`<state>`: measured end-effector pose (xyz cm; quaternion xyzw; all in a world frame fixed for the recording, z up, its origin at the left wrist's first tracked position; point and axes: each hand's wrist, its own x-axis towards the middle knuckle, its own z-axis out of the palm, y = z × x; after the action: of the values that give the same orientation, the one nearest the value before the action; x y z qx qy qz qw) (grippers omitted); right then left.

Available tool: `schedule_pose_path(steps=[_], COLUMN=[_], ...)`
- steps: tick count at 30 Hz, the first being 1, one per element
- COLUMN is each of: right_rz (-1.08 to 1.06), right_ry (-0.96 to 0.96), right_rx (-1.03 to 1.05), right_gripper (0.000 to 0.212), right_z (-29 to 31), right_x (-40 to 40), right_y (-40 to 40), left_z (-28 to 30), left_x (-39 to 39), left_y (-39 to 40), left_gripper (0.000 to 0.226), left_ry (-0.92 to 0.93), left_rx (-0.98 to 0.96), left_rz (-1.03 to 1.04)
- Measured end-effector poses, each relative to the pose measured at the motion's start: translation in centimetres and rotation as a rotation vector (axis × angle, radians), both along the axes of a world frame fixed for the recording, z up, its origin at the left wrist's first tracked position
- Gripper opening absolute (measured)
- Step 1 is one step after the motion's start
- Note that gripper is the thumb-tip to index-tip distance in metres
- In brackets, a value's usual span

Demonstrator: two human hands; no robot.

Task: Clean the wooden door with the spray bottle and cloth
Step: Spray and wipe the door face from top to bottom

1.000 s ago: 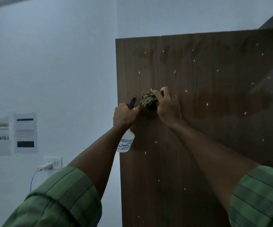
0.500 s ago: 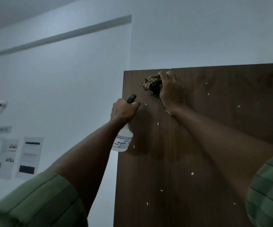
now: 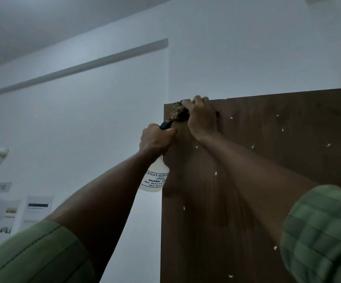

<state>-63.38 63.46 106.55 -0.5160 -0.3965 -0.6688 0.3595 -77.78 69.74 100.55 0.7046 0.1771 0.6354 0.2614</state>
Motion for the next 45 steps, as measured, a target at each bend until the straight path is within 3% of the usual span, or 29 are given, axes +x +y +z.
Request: schedule_pose_path(steps=[4, 7, 8, 11, 13, 15, 17, 19, 21, 25, 27, 29, 31, 33, 35, 37, 40, 42, 44, 45], right_rz=[-0.073, -0.11, -0.088, -0.043, -0.019, 0.002, -0.033, -0.094, -0.074, -0.096, -0.059, -0.043, -0.098, -0.107, -0.142, -0.146, -0.02, -0.084, -0.093, -0.069], right_ry=[-0.208, -0.407, -0.385, -0.039, 0.076, -0.074, -0.257, -0.355, -0.302, 0.036, -0.089, -0.278, -0.35, -0.284, -0.147, -0.023, -0.185, -0.317, -0.344, -0.271], right_rx=[-0.13, -0.189, -0.151, -0.148, -0.106, -0.089, -0.226, -0.346, -0.29, -0.194, -0.156, -0.278, -0.428, -0.424, -0.276, -0.214, -0.278, -0.407, -0.416, -0.388], right_gripper=[0.062, 0.055, 0.054, 0.051, 0.055, 0.057, 0.056, 0.054, 0.053, 0.044, 0.046, 0.041, 0.04, 0.043, 0.04, 0.044, 0.047, 0.043, 0.049, 0.053], right_z=[-6.2, -4.2, -2.2, 3.0, 3.1, 0.1, -4.1, -4.6, -1.2, 2.8, -0.3, -4.9, -5.8, -2.3, 1.8, 2.3, -3.3, -6.3, -4.5, -2.7], right_x=[1.2, 1.8, 1.4, -0.6, -1.6, -1.1, -0.3, 0.0, -0.9, -3.0, -2.4, -1.6, -0.7, -0.8, -1.3, -2.0, -0.8, 0.8, 1.8, 1.8], right_y=[3.1, 2.2, 1.7, 1.3, 2.2, 3.2, 3.4, 2.2, 1.2, 1.5, 2.4, 2.4, 1.3, -0.3, -0.9, -0.2, 1.3, 0.8, -0.8, -1.5], left_z=[0.0, 0.1, 0.3, 1.3, 1.8, 2.2, 2.1, 2.2, 2.5, 2.7, 2.4, 2.2, 1.9, 2.1, 2.6, 2.9, 2.4, 1.9, 1.7, 1.7], left_x=[-0.1, 0.1, 0.0, -0.2, -0.4, -0.6, -0.9, -0.8, -0.8, -0.7, -0.8, -0.9, -0.7, -0.3, 0.1, 0.0, -0.2, 0.0, 0.2, 0.3], left_y=[1.3, 2.3, 2.6, 3.0, 2.8, 2.5, 2.2, 2.2, 2.1, 1.8, 1.7, 1.7, 1.8, 1.9, 1.8, 1.6, 1.0, 0.8, 0.6, 0.5], left_gripper=[0.056, 0.05, 0.048, 0.041, 0.043, 0.043, 0.046, 0.046, 0.044, 0.042, 0.044, 0.047, 0.05, 0.051, 0.049, 0.045, 0.041, 0.039, 0.046, 0.051], left_ry=[-0.036, -0.02, -0.019, -0.018, -0.033, -0.048, -0.052, -0.043, -0.051, -0.071, -0.072, -0.063, -0.026, -0.028, -0.044, -0.065, -0.071, -0.047, -0.038, -0.036], left_rx=[0.009, 0.031, 0.034, 0.046, 0.053, 0.059, 0.06, 0.059, 0.056, 0.047, 0.047, 0.043, 0.048, 0.054, 0.058, 0.049, 0.028, 0.037, 0.038, 0.039], left_rz=[-0.035, -0.051, -0.052, -0.057, -0.065, -0.077, -0.08, -0.08, -0.083, -0.078, -0.084, -0.073, -0.066, -0.079, -0.083, -0.084, -0.083, -0.063, -0.063, -0.069])
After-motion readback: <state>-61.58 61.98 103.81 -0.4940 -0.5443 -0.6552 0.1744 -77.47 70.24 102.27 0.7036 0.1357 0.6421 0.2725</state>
